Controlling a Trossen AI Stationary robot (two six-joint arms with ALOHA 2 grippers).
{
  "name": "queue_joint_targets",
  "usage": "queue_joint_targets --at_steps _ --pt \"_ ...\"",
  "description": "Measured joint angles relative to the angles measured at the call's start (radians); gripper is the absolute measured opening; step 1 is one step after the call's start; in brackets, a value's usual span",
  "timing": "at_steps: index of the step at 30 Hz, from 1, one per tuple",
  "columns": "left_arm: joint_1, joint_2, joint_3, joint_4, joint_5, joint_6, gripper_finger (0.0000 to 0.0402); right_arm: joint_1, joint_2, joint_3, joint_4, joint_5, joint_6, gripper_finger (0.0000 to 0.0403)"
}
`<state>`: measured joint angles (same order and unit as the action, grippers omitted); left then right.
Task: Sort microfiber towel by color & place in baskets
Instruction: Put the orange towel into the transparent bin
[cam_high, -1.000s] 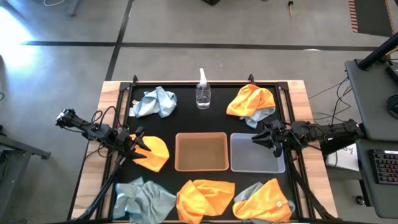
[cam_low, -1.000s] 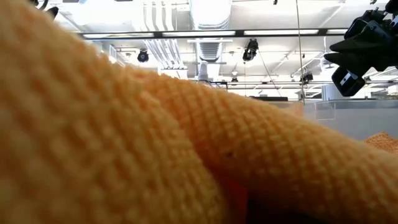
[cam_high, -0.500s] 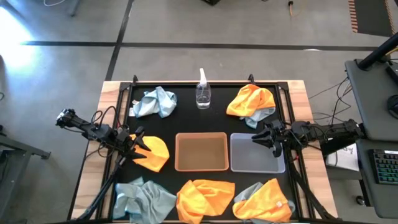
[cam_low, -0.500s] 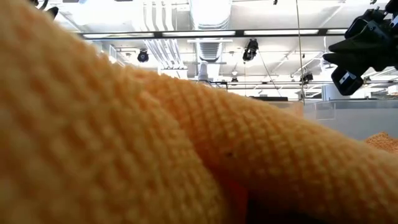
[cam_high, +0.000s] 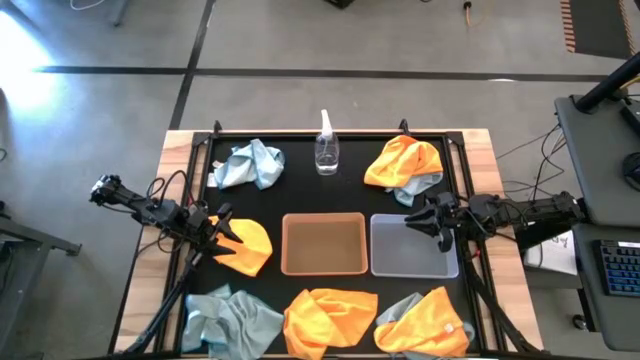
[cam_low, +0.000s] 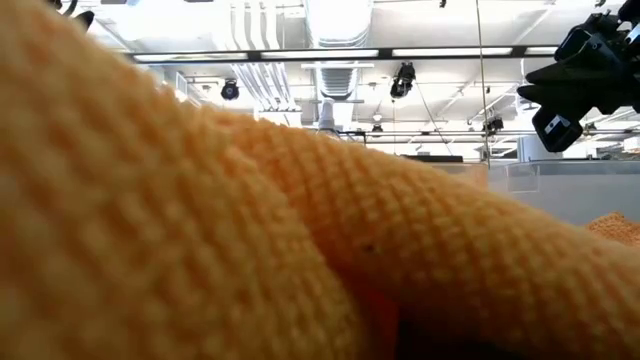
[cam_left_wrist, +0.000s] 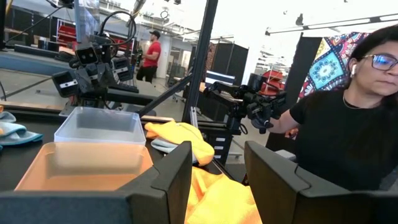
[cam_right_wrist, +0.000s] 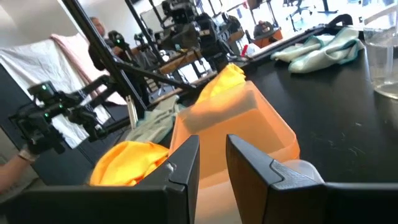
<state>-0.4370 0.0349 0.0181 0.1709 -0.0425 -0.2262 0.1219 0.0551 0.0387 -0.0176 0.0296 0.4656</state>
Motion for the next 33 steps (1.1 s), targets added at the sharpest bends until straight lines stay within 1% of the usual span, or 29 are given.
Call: queue_joint_targets --at_steps 9,14,18,19,22,26,29,31,33 --pt "0.0 0.0 0.0 0.0 -0.001 0.005 0.0133 0.0 0.0 0.0 0.043 0.0 -0.006 0.0073" --pt "0.0 0.0 0.0 0.001 -0.001 0.101 0.0132 0.0 0.0 0.0 0.045 0.0 -0.025 0.0073" --pt "0.0 0.0 0.0 0.01 -0.015 0.121 0.0133 0.0 0.0 0.0 0.045 0.014 -0.058 0.0073" --pt "0.0 0.0 0.0 0.018 -0.033 0.121 0.0133 0.0 0.0 0.0 0.045 0.027 -0.059 0.0073" --pt "0.0 0.0 0.0 0.044 -0.13 0.122 0.0132 0.0 0.0 0.0 0.045 0.075 -0.068 0.0073" --pt "0.0 0.0 0.0 0.094 -0.328 0.122 0.0133 0.0 0.0 0.0 0.045 0.103 -0.085 0.0073" --pt "0.0 0.0 0.0 0.127 -0.482 0.122 0.0132 0.0 0.0 0.0 0.044 0.103 -0.084 0.0073" --pt "0.0 0.0 0.0 0.128 -0.544 0.122 0.0133 0.0 0.0 0.0 0.044 0.104 -0.084 0.0073" --pt "0.0 0.0 0.0 0.128 -0.583 0.122 0.0133 0.0 0.0 0.0 0.044 0.107 -0.084 0.0073"
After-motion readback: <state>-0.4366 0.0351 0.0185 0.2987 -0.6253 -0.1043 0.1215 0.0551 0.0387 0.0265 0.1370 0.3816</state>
